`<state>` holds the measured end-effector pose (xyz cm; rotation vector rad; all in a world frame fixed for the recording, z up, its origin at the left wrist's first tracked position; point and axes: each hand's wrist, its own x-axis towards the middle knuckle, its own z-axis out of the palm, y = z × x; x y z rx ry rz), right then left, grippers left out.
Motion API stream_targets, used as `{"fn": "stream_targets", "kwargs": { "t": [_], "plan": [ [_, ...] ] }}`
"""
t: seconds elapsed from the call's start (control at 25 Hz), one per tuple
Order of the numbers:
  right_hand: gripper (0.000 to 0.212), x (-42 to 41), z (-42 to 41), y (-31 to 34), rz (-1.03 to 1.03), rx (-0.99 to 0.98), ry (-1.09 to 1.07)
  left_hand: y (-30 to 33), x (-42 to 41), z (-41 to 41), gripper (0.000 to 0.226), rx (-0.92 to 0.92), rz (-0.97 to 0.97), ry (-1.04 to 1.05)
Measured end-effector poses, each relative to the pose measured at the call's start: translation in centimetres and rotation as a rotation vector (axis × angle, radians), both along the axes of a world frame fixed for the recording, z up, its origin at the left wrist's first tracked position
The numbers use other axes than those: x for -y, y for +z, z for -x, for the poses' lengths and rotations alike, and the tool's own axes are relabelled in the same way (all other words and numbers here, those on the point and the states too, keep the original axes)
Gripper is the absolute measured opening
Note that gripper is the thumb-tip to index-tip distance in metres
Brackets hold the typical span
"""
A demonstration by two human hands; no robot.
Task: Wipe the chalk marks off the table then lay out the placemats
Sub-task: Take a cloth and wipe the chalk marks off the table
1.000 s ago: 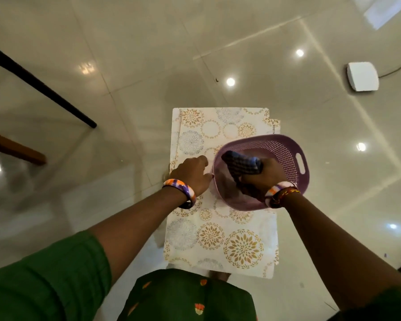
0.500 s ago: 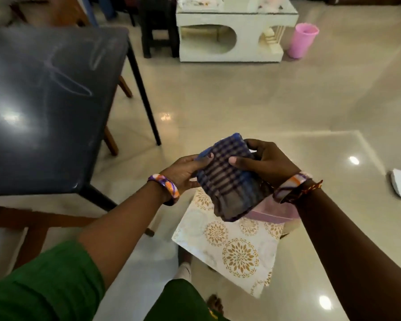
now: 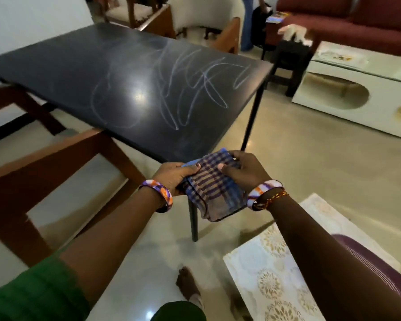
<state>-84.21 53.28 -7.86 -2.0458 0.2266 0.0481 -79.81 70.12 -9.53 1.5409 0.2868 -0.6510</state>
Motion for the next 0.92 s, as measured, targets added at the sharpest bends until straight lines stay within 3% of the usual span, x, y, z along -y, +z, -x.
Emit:
{"fn": "stream_targets", "kwargs": {
  "t": [0.12,0.24,0.36,0.52,0.8,0.92],
  "plan": [
    [0.035,-3.1,-6.2,1.0,0.187,0.072,0.112,0.7,-3.4,-3.2,0.025,0.030,0.036,0.243],
    [0.058,-5.2,-11.3,0.7,0.613,0.087,0.147,0.3,-5.8,-7.1,0.059,-0.058,0.087,0.474],
    [0.072,-7.7,-13.0,-2.2,0.905,-0.042,0.387,-1.0,-7.0,-10.9,0.065,-0.119,-0.222,0.642],
    [0.072,-6.2,-14.6,-5.2,0.946,0.023,0.492,-1.5,-5.8,-15.9,0.051,-0.155,-0.144,0.944],
    [0.072,1.3,-24.5,-5.1,0.862,-0.103,0.006,-2.2,-3.5,-17.7,0.047,-0.154,-0.333,1.063],
    [0.065,-4.0,-25.1,-5.2,0.884,0.006,0.198,-2.5,-3.6,-18.0,0.046,-0.141,-0.381,1.052]
  ]
}}
